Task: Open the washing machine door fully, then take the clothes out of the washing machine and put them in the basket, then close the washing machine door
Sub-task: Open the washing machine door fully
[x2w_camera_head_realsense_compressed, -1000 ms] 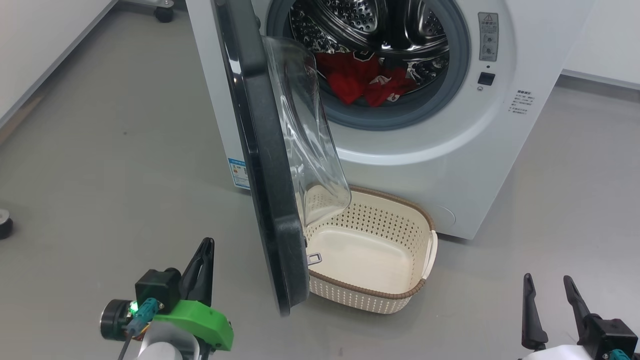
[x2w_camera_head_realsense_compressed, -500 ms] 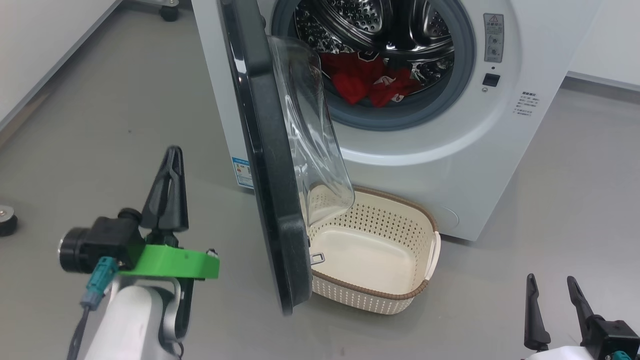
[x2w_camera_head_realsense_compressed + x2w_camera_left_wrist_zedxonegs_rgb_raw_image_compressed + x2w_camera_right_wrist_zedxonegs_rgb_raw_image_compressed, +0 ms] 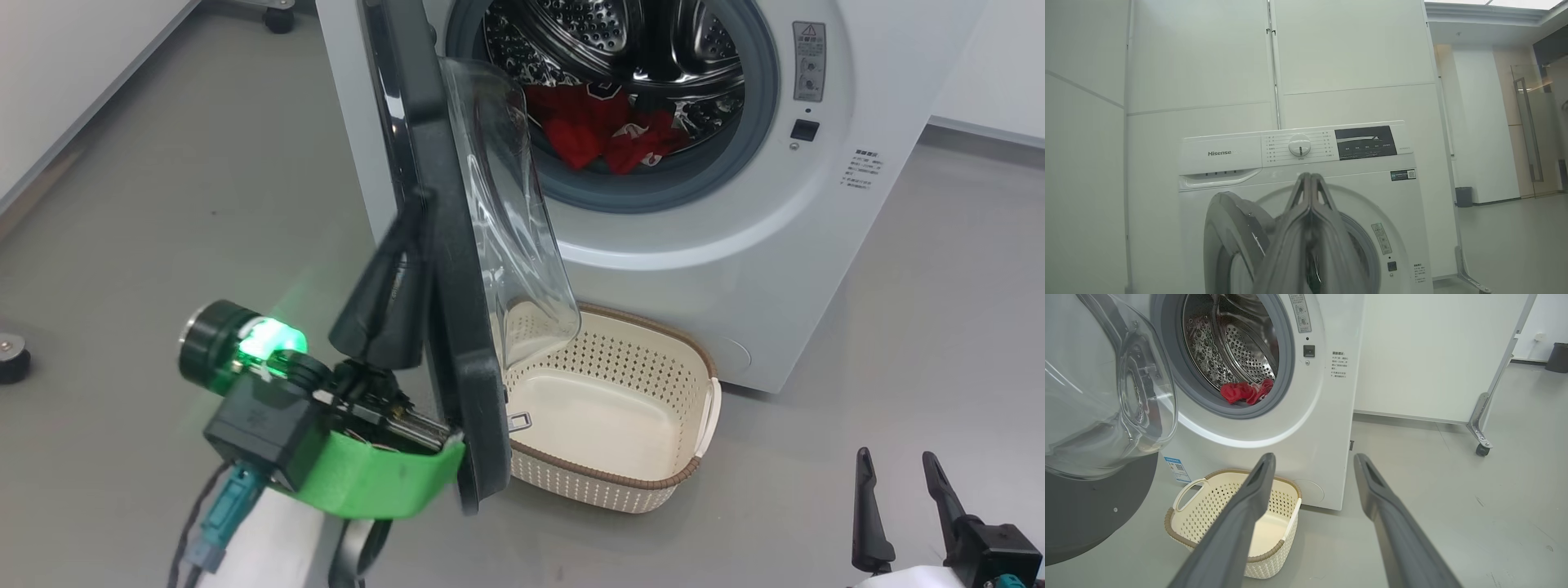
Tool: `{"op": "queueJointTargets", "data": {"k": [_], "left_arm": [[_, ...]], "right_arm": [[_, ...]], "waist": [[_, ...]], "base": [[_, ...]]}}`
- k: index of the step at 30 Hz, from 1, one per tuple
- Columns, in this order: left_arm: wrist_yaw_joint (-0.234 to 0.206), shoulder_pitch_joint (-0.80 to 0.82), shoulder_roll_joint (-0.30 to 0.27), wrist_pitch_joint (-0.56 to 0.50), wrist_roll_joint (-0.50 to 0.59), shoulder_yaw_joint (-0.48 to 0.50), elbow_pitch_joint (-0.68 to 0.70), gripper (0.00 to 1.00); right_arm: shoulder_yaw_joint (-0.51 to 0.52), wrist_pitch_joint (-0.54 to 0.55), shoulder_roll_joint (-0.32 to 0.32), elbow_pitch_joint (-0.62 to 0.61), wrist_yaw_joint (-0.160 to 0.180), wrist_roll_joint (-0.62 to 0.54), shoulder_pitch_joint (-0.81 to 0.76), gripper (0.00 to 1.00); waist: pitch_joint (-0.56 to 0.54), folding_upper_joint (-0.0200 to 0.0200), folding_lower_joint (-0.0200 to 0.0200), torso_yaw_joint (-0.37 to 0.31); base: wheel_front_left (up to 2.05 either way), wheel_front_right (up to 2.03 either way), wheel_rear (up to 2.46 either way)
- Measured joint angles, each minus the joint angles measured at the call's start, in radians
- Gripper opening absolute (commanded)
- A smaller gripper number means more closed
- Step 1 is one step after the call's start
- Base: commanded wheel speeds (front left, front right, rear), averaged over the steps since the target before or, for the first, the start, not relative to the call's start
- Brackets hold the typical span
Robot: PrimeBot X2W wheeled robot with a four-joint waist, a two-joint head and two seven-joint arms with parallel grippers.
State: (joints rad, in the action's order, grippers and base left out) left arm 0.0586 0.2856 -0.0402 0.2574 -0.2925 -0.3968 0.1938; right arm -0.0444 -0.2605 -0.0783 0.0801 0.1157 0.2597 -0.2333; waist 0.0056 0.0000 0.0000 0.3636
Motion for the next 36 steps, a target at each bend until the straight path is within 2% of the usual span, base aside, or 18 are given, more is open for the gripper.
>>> {"op": "queueJointTargets", "data": {"k": [6,18,27,36], "left_arm": [[0.019,-0.053,-0.002,-0.063,-0.050,-0.113,0.030,0.00],[0.039,-0.159,-0.008,-0.202,-0.132,-0.273,0.010,0.00],[0.038,-0.189,-0.010,-0.244,-0.149,-0.286,-0.068,0.00],[-0.005,-0.189,-0.014,-0.266,-0.120,-0.253,-0.166,0.00]], "right_arm": [[0.000,0.000,0.005,0.001,-0.001,-0.008,0.000,1.00],[0.006,0.000,0.012,0.006,-0.012,-0.010,0.000,1.00],[0.008,0.000,0.014,0.010,-0.018,-0.016,0.000,1.00],[0.013,0.000,0.016,0.014,-0.023,-0.016,0.000,1.00]], "waist": [[0.001,0.0000,0.0000,-0.002],[0.000,0.0000,0.0000,0.000],[0.002,0.0000,0.0000,-0.002],[0.008,0.0000,0.0000,-0.014]], "base": [[0.00,0.00,0.00],[0.00,0.00,0.00],[0.00,0.00,0.00],[0.00,0.00,0.00]]}}
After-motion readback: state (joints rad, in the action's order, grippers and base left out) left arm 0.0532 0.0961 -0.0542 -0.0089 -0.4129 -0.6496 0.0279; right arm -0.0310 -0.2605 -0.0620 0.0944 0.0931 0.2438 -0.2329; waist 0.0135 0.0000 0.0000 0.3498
